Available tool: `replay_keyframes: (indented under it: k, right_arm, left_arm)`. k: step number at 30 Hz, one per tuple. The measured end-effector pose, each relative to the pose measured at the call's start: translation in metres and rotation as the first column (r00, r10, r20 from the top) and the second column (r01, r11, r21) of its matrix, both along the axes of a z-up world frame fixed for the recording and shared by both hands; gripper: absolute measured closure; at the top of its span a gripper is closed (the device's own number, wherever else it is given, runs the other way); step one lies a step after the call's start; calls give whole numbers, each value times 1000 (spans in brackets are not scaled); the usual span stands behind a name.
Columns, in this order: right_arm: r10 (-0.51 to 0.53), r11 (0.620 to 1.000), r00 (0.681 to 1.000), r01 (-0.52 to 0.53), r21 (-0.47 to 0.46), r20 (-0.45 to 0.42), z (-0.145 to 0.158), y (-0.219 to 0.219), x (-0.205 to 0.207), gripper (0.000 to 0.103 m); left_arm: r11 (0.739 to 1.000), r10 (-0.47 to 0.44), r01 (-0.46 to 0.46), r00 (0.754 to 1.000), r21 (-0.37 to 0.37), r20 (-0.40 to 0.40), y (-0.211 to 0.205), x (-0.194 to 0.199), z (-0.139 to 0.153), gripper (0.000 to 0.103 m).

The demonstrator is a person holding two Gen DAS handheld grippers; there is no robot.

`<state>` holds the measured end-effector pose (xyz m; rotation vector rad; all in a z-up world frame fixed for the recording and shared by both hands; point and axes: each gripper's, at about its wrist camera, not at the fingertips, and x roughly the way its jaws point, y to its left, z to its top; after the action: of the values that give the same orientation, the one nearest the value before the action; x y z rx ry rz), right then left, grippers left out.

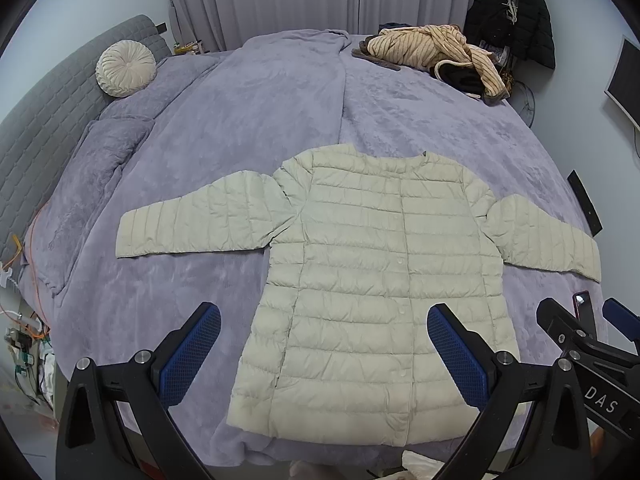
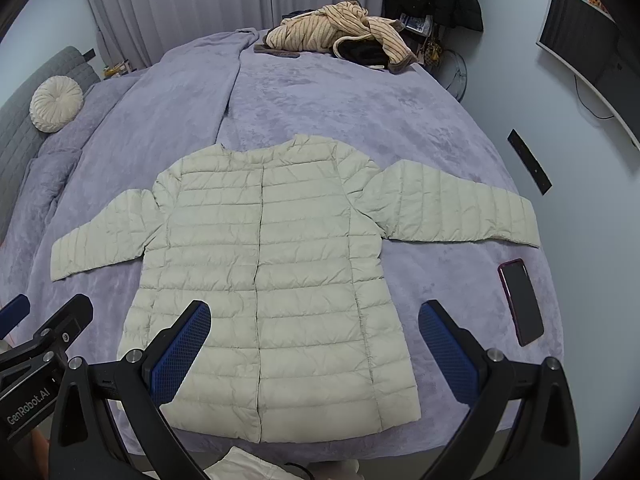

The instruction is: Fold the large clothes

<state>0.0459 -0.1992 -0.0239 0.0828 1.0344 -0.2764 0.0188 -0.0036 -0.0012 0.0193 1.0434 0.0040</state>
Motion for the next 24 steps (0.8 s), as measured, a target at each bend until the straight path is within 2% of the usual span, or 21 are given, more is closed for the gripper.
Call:
replay_keyframes:
  k: [24]
  right_arm:
    - [1, 1000, 1000, -1, 3, -1, 0, 0, 2, 0]
  left_arm:
    - [1000, 17, -17, 1000, -2, 3, 8, 1, 0, 0]
